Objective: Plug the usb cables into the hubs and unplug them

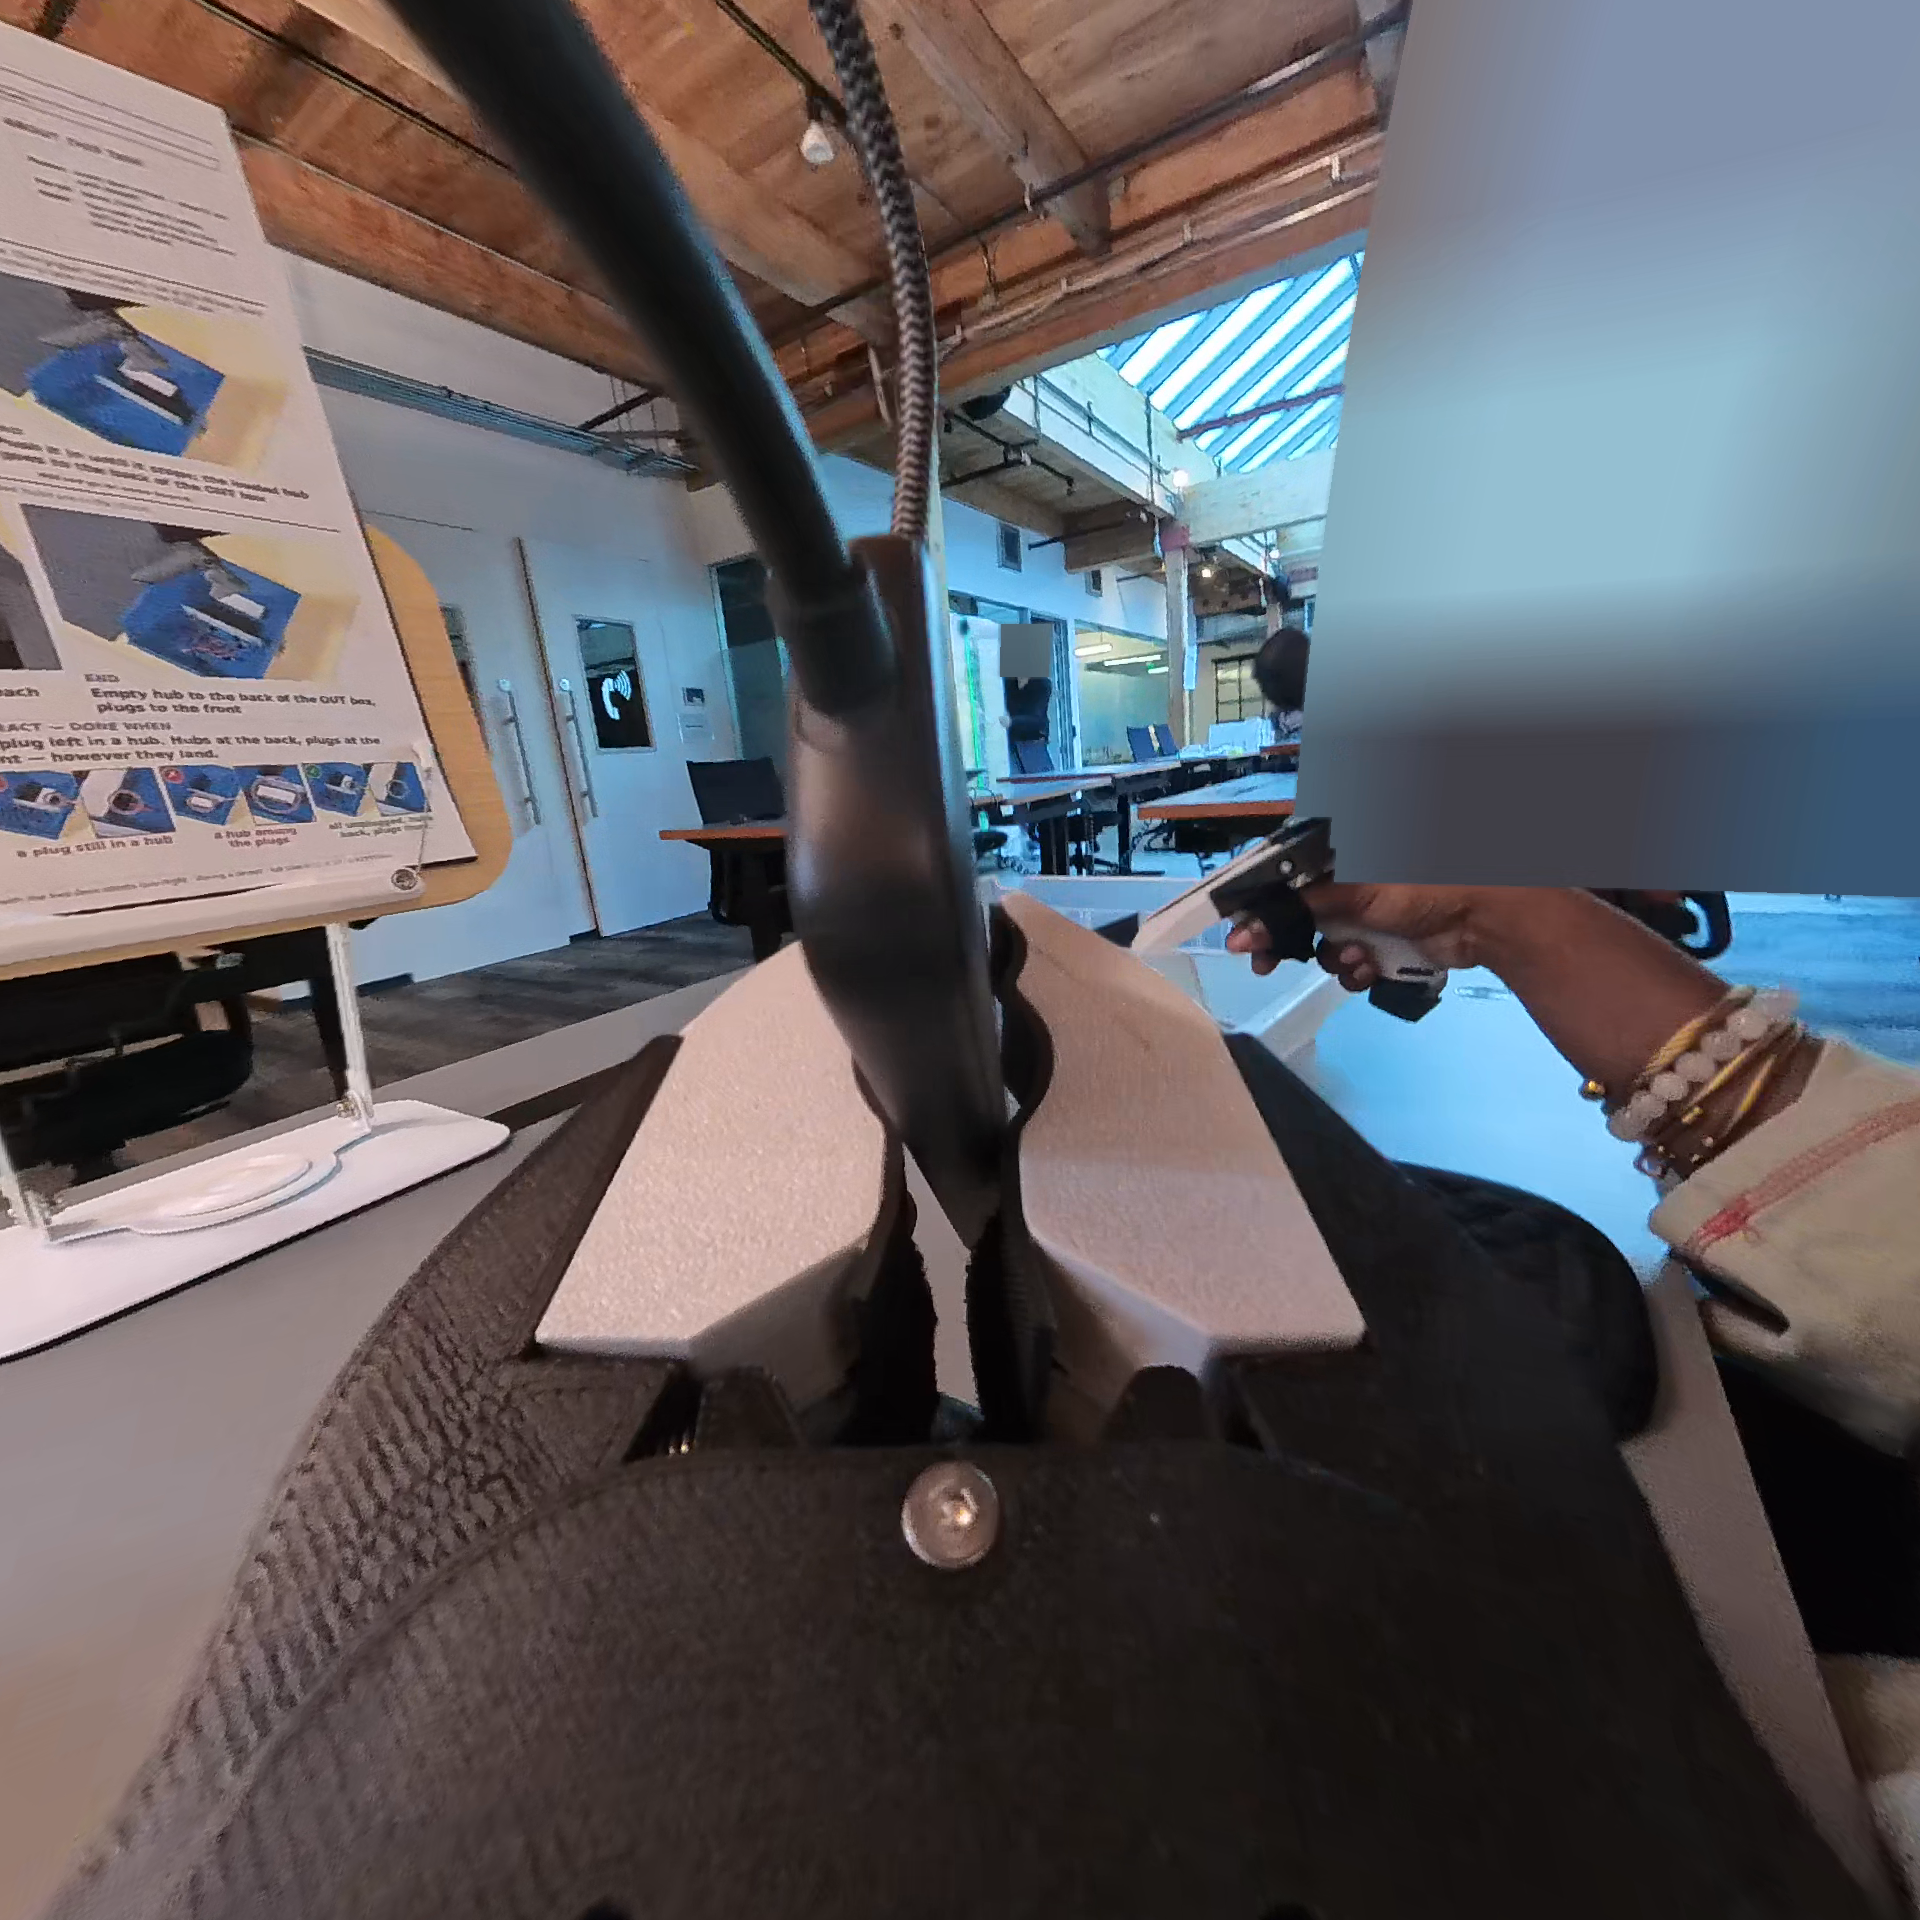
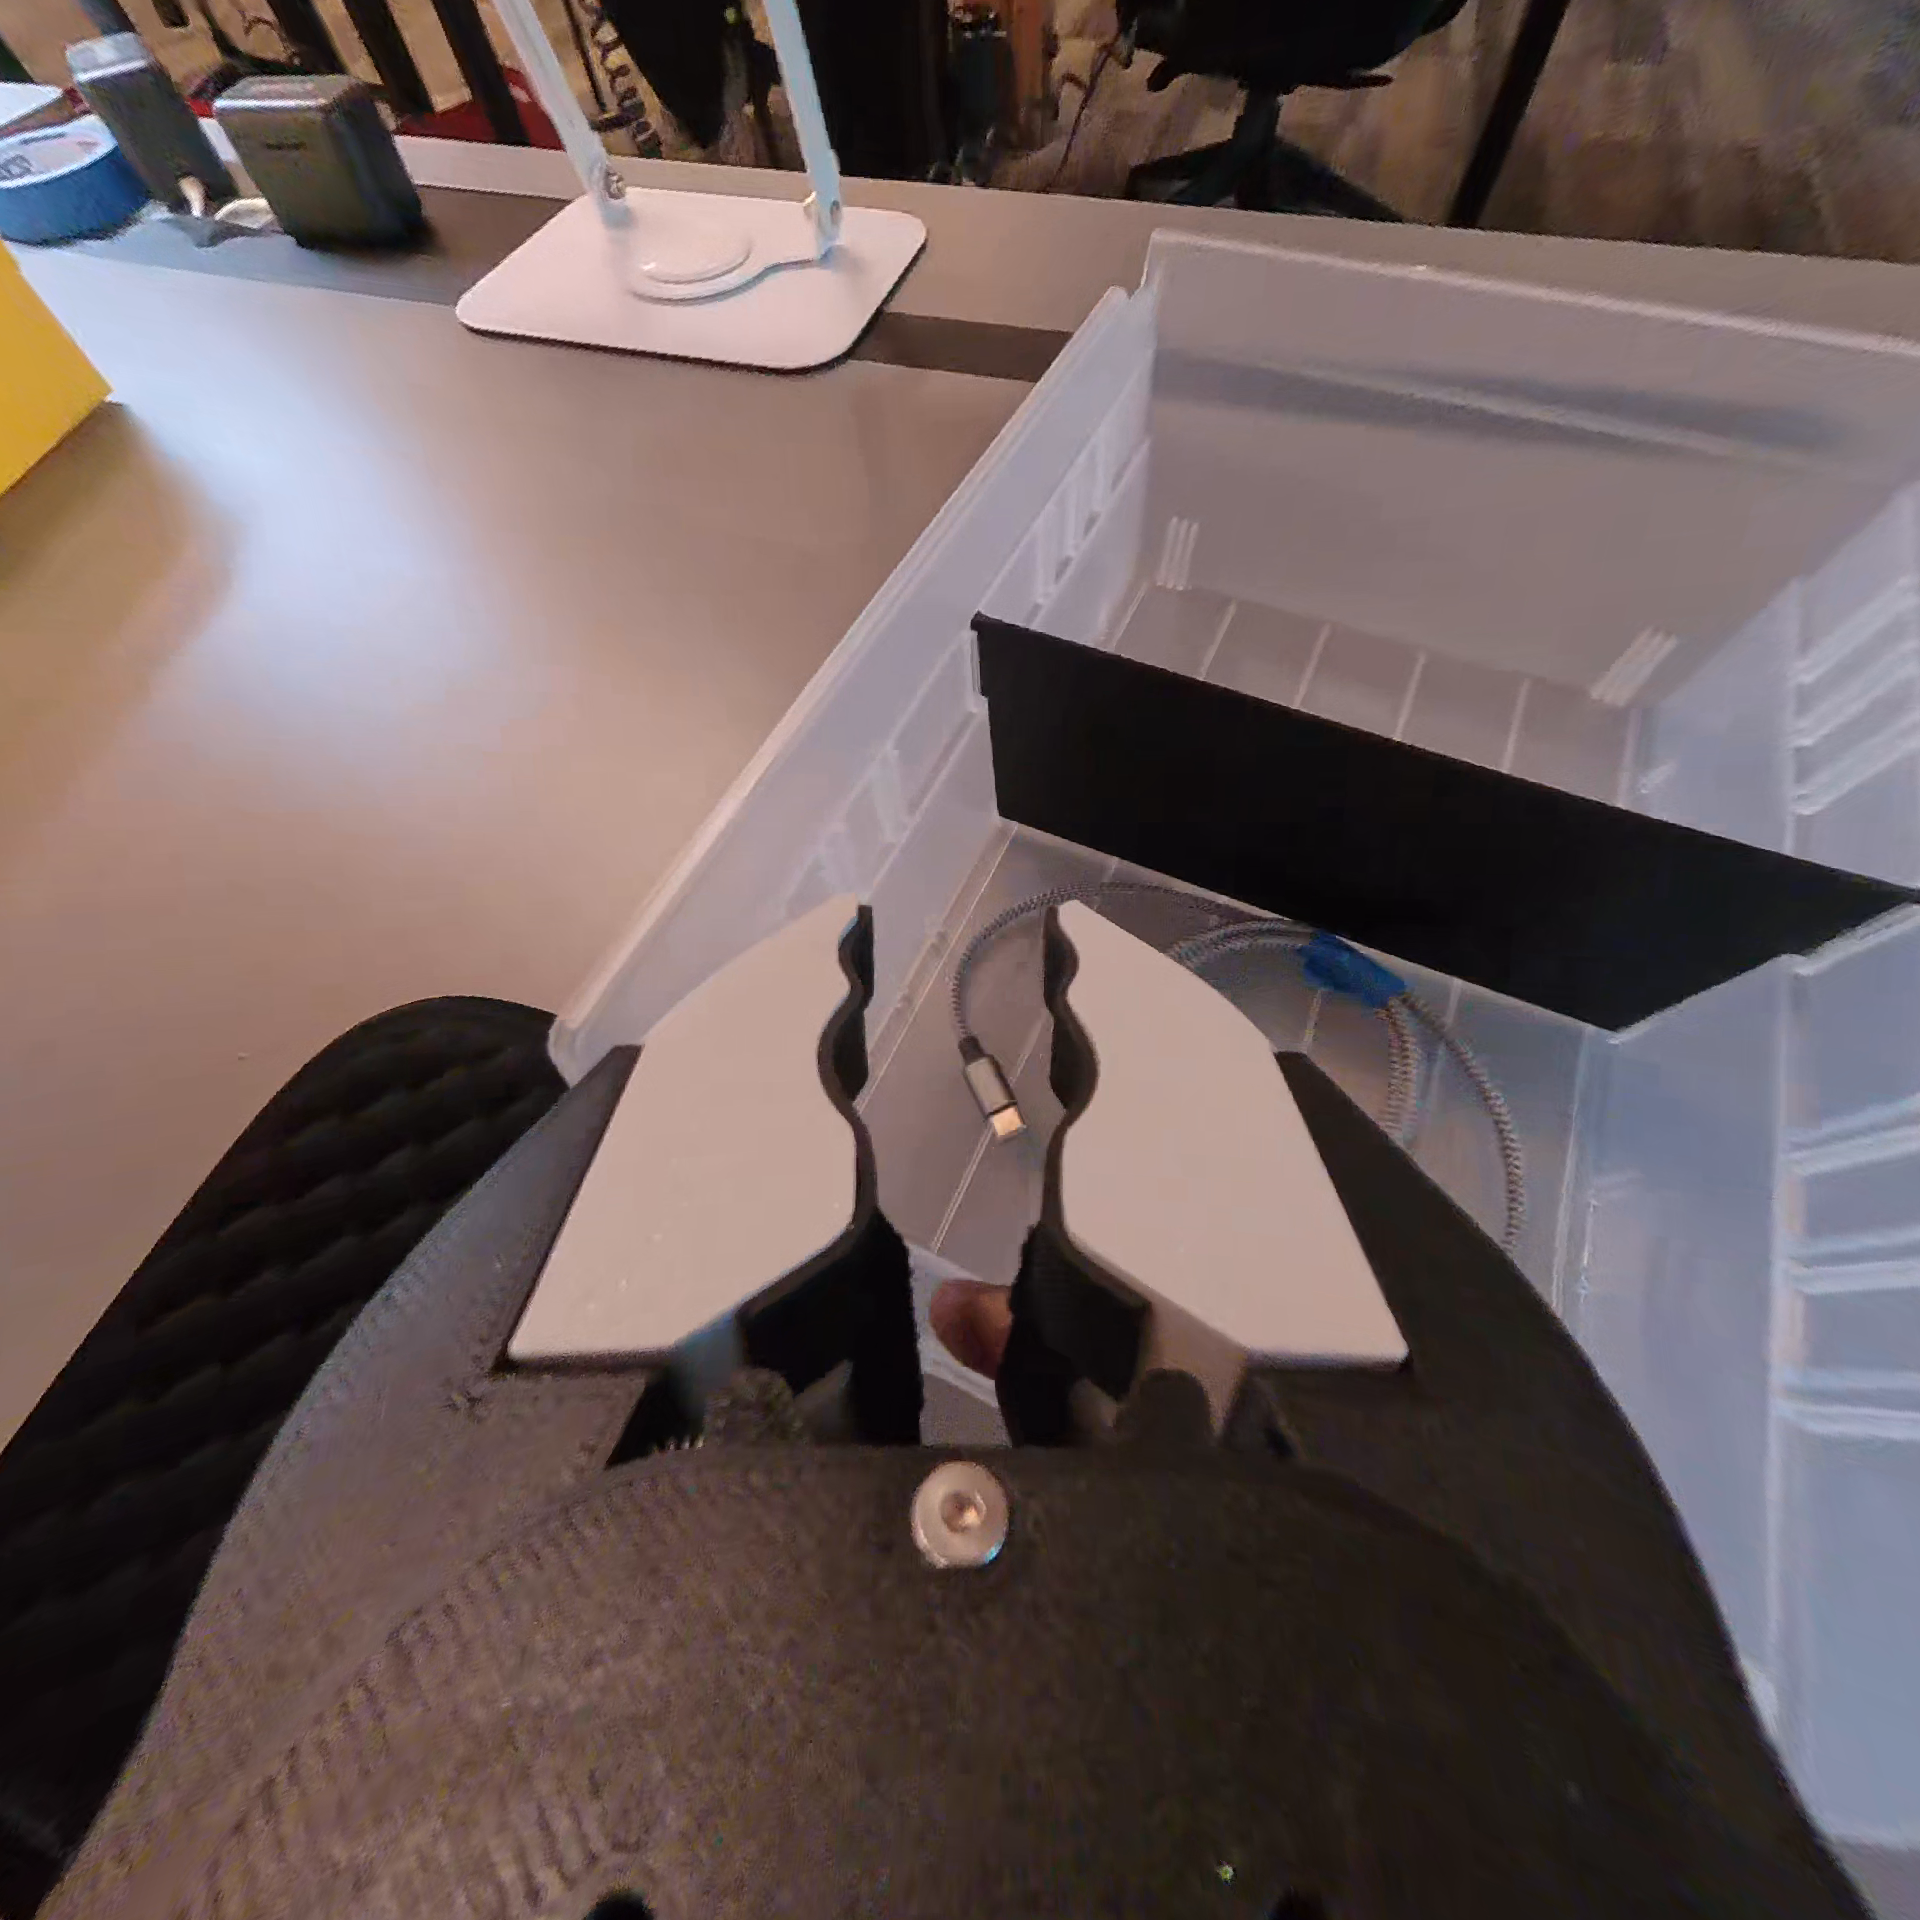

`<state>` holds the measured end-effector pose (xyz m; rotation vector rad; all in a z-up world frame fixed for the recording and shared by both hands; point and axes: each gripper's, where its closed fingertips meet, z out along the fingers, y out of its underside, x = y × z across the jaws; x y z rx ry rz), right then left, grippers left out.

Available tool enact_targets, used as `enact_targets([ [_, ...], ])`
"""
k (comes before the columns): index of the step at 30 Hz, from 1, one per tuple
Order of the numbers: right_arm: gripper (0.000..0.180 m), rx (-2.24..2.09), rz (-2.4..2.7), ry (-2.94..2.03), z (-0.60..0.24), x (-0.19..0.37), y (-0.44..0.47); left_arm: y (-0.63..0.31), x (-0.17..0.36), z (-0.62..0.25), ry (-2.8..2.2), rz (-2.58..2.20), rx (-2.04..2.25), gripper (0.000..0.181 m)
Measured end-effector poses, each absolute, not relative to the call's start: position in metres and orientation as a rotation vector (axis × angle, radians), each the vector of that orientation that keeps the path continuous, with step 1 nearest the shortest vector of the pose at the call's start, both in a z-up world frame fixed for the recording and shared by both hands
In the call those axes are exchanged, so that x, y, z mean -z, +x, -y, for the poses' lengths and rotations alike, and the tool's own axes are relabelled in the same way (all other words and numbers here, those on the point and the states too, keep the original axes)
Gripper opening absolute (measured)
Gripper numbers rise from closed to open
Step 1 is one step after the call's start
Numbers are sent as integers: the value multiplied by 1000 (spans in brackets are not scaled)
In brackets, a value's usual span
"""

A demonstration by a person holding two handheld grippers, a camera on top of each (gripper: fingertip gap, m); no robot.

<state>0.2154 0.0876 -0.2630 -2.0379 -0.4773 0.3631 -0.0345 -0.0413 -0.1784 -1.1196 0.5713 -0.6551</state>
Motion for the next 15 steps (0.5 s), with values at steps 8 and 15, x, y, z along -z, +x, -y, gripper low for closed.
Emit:
enact_targets([
  [8,26,-540,536,-1435,-18,153,149,-20,183,49,-1111,-662,693,13],
  [15,56,-1286,810,-1317,54,170,-11,-11,189,55,-1116,-736,666,13],
])
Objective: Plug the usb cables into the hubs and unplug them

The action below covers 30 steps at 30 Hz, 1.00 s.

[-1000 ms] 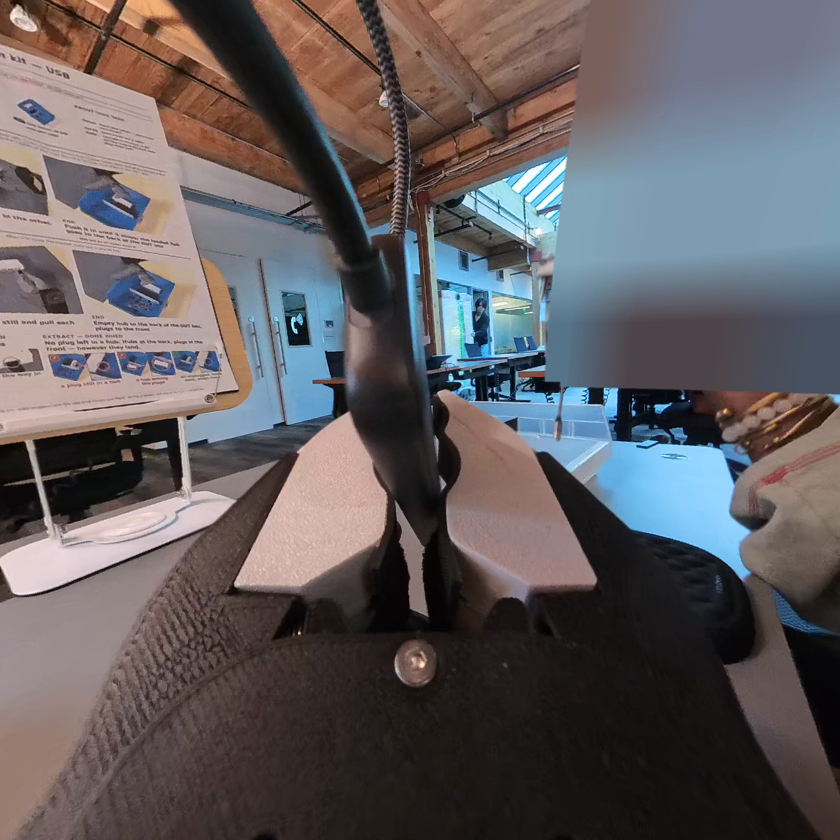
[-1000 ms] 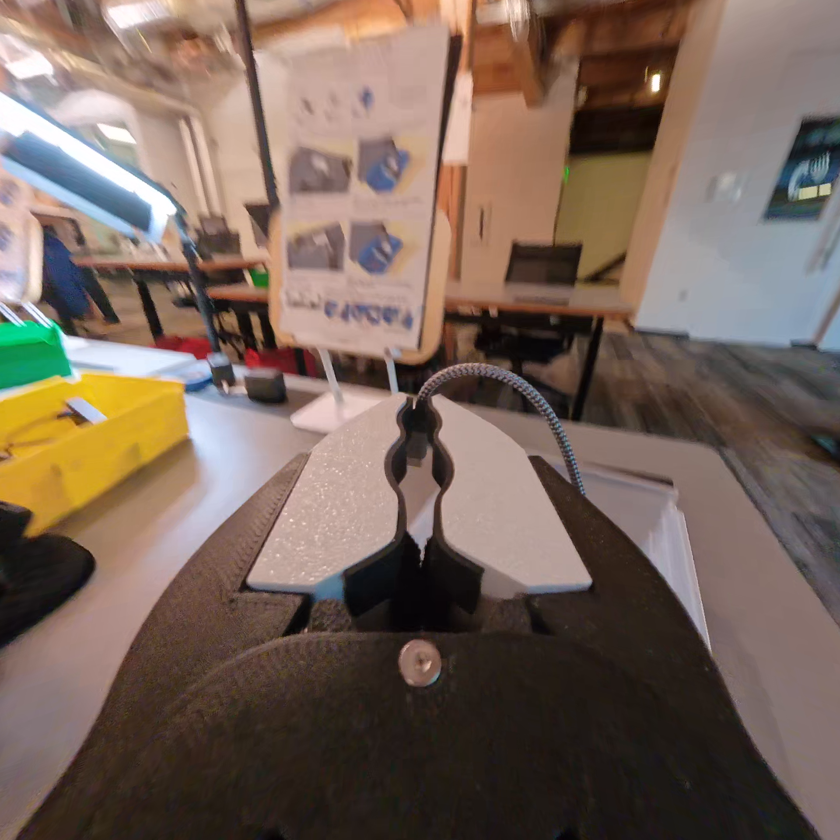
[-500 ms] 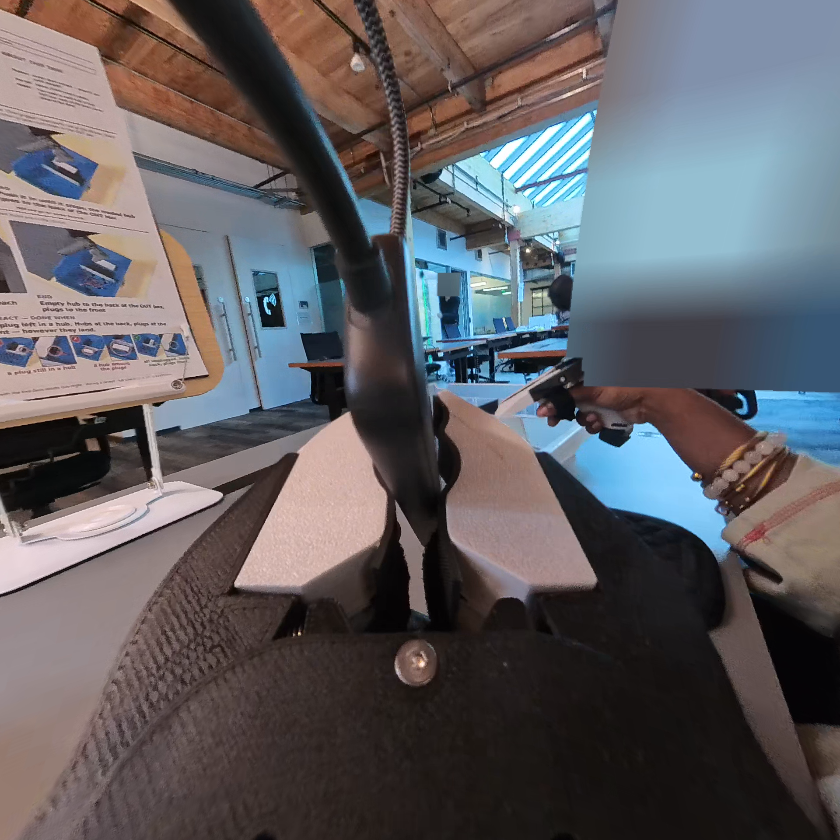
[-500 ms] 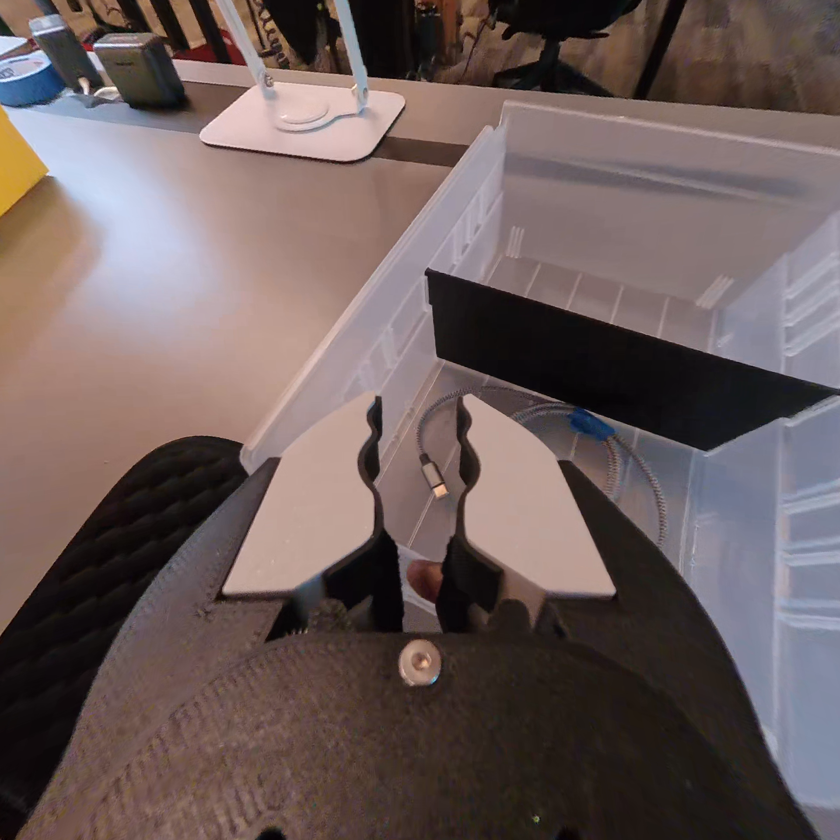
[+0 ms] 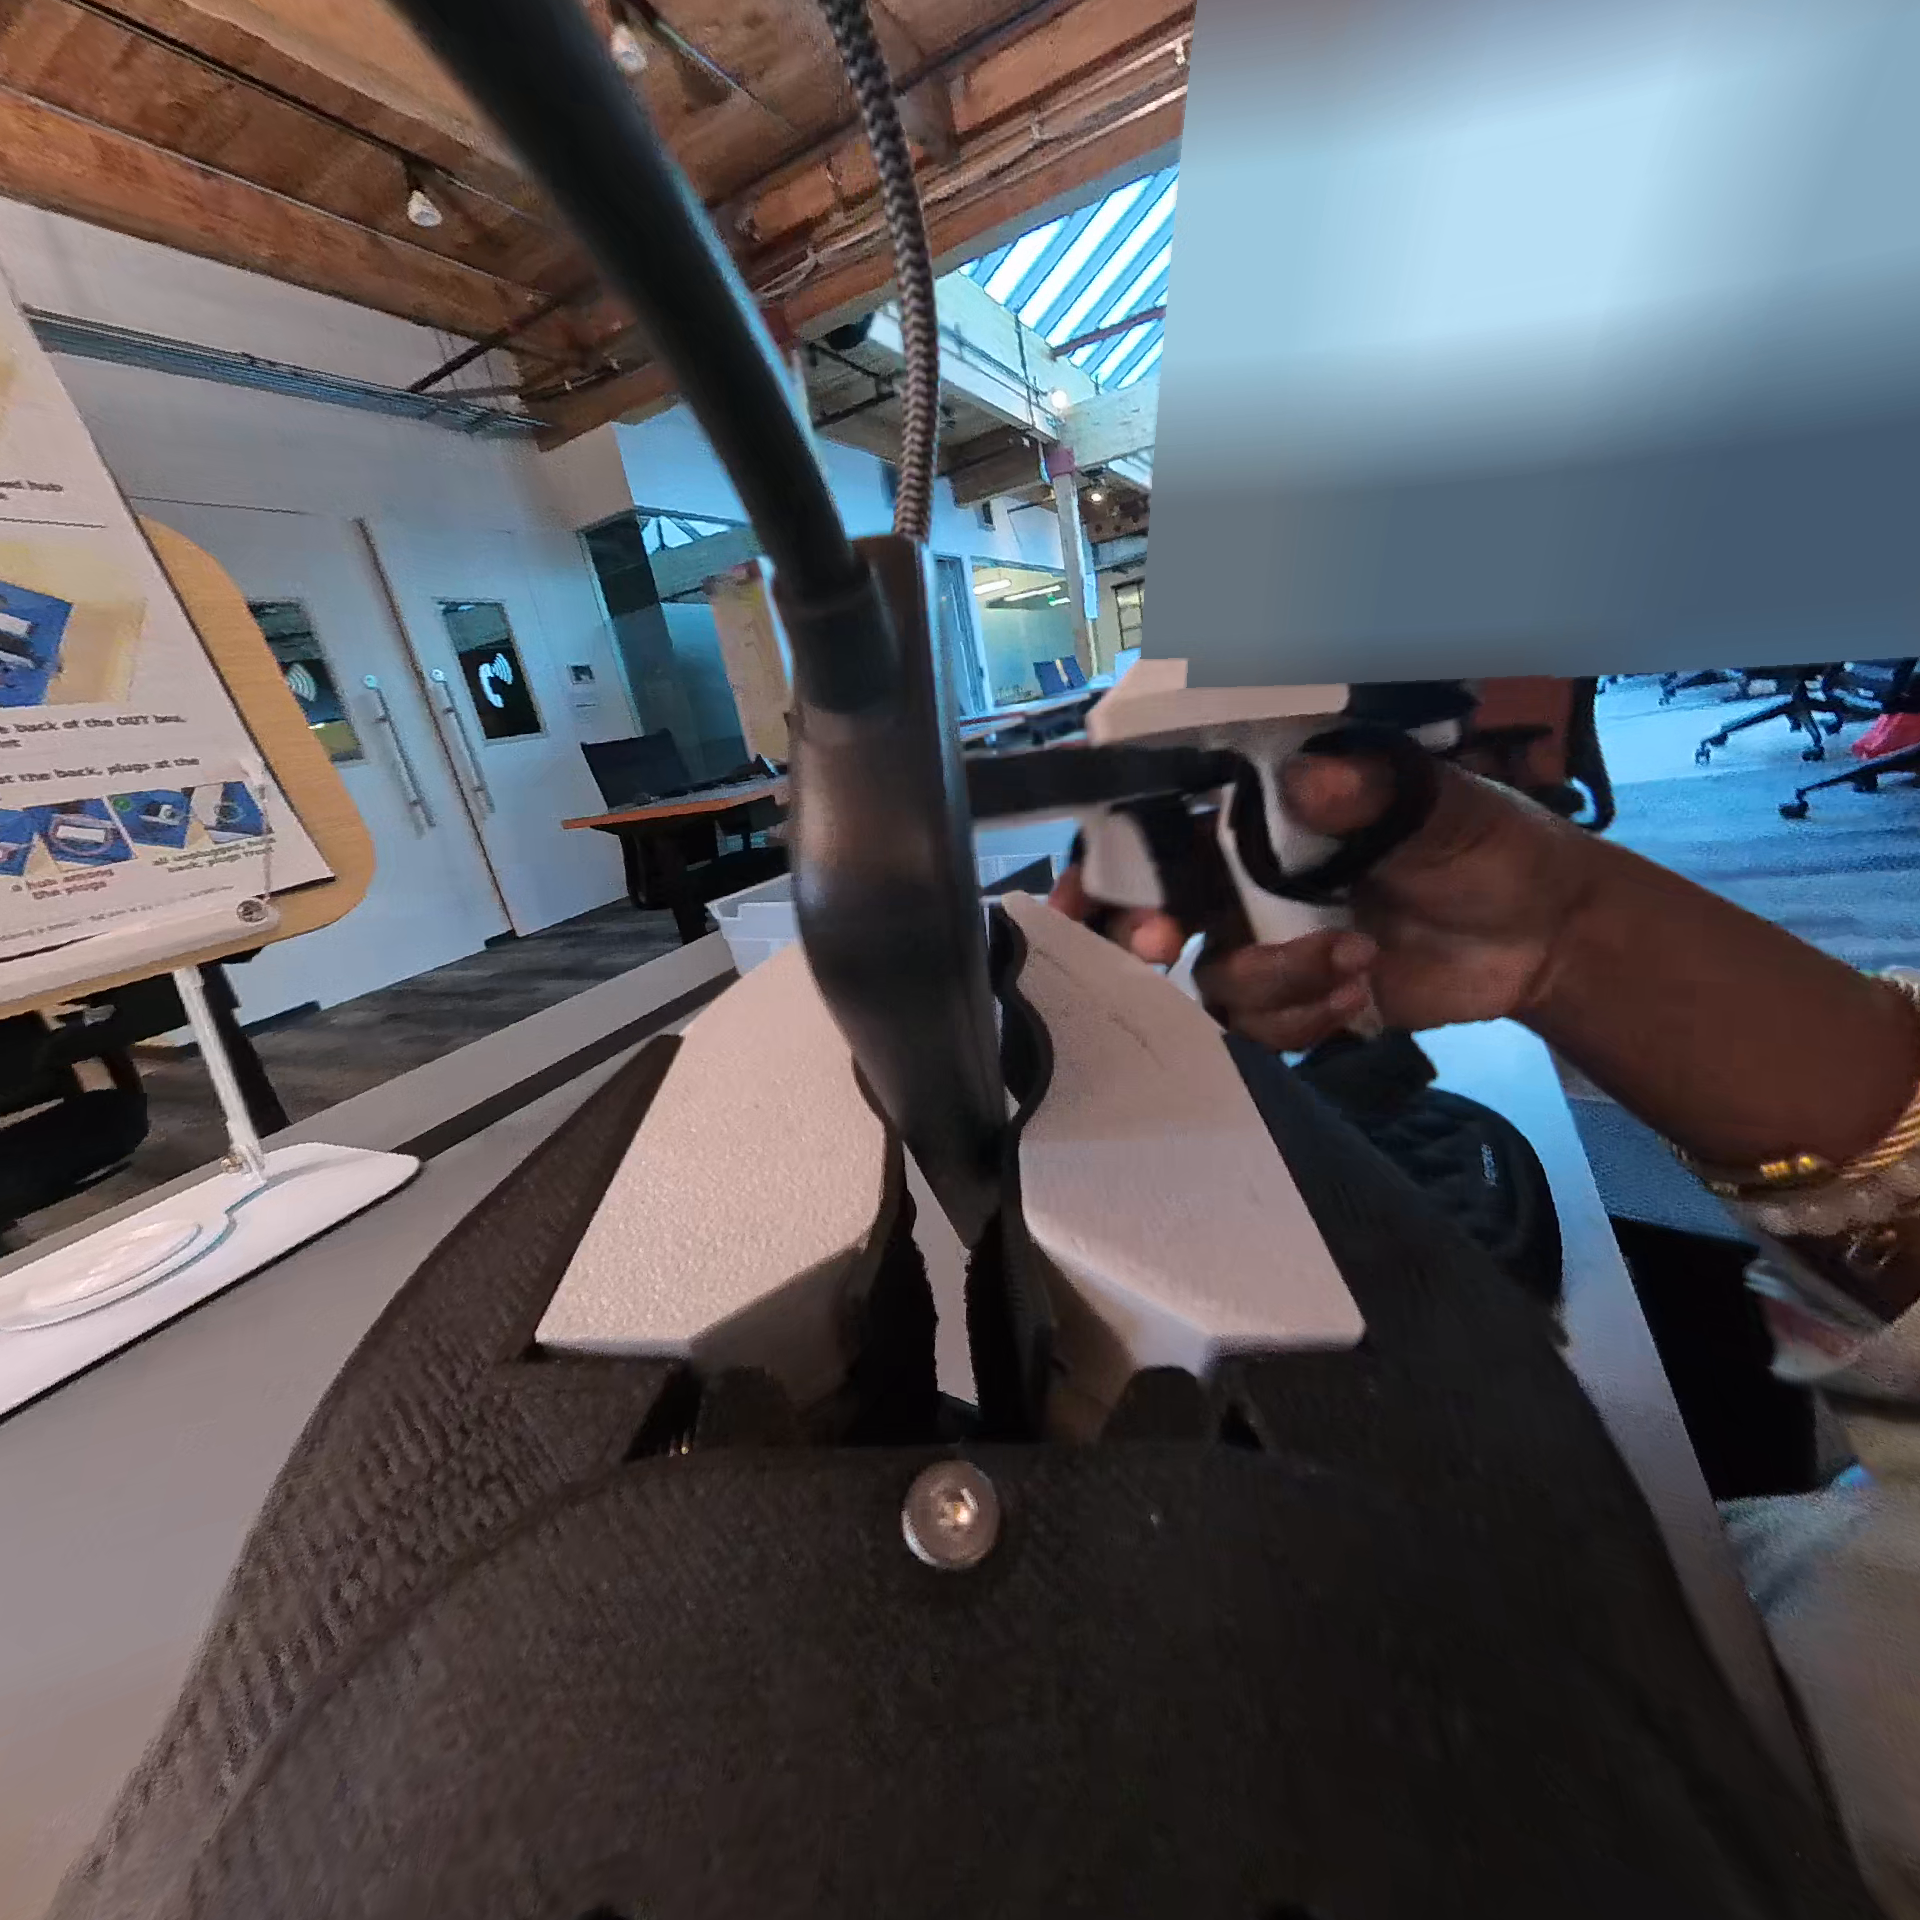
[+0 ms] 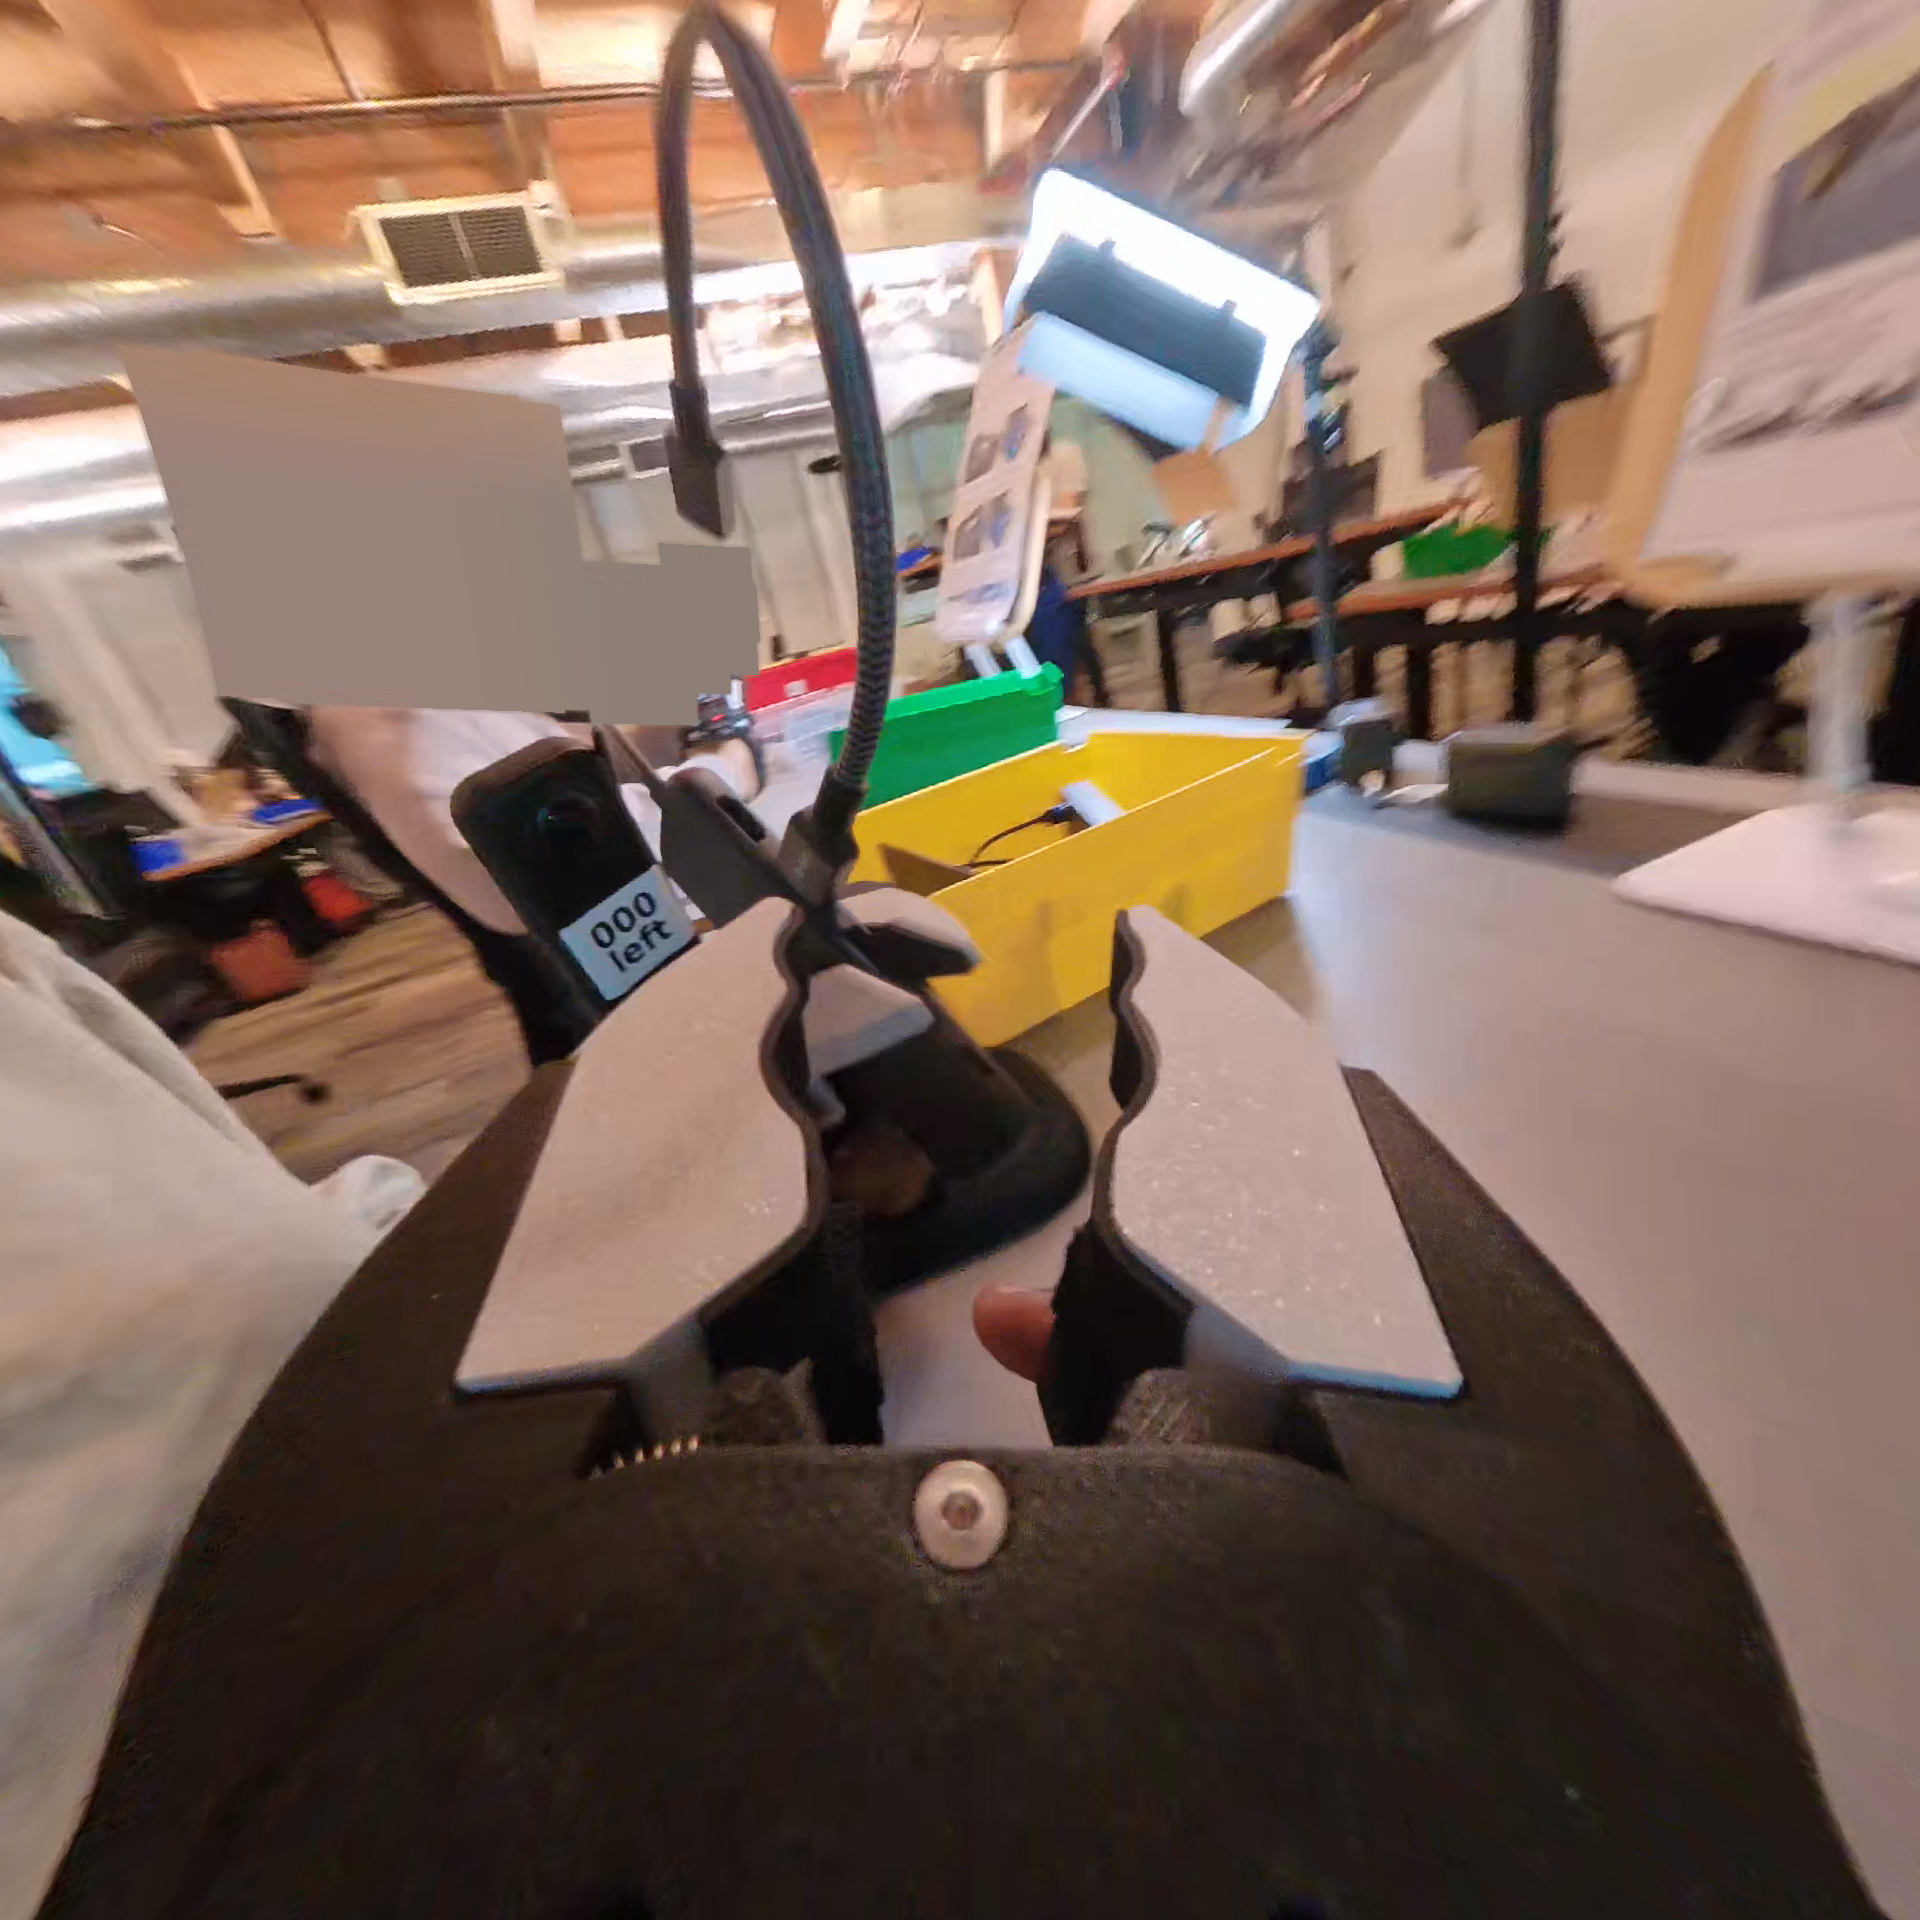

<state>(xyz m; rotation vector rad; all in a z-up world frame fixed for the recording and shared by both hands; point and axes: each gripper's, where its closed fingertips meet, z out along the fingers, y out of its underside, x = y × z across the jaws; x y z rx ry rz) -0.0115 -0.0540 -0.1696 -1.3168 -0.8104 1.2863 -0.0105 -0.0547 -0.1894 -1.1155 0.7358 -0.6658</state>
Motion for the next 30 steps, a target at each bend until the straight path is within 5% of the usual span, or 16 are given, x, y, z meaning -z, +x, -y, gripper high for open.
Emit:
enact_targets([
  [3,50,-1358,828,-1302,63,178,-42,-1,197,58,-1131,-809,652,13],
  [6,18,-1379,816,-1182,72,169,-43,1,203,55,-1188,-813,673,13],
  [10,13,-1444,833,-1159,75,168,-39,8,203,66,-1186,-837,851,14],
  [16,11,-1569,775,-1172,70,172,-37,8,204,65,-1200,-828,891,24],
  [21,11,-1613,759,-1182,69,172,-36,4,198,66,-1193,-793,996,15],
  [29,38,-1567,566,-1236,62,162,-45,-15,191,46,-1056,-760,255,13],
  [30,30,-1547,575,-1239,63,163,-47,-14,193,46,-1050,-778,194,13],
])
